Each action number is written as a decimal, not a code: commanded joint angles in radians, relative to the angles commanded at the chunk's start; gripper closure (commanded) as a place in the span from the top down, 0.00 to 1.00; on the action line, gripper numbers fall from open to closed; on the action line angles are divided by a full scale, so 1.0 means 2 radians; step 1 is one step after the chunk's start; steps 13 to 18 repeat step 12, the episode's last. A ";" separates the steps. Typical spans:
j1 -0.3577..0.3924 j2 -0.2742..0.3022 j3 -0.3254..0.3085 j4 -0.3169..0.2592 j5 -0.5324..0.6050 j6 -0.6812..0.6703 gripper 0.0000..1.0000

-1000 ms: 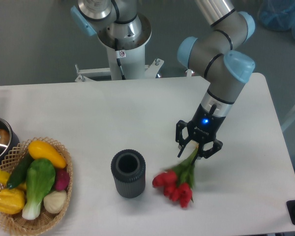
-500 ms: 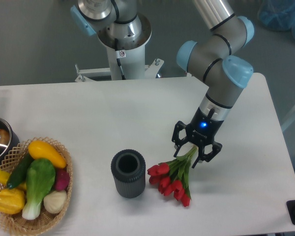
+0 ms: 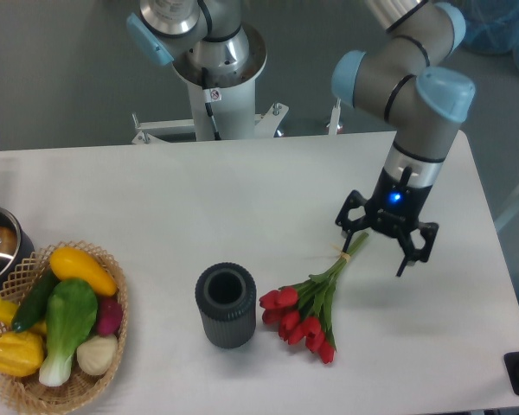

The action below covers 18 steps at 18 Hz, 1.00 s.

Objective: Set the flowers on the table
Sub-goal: 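Open the gripper and lift it away from the tulip stems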

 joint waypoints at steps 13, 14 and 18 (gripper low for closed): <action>-0.004 0.022 -0.012 -0.003 0.088 0.075 1.00; -0.004 0.022 -0.012 -0.003 0.088 0.075 1.00; -0.004 0.022 -0.012 -0.003 0.088 0.075 1.00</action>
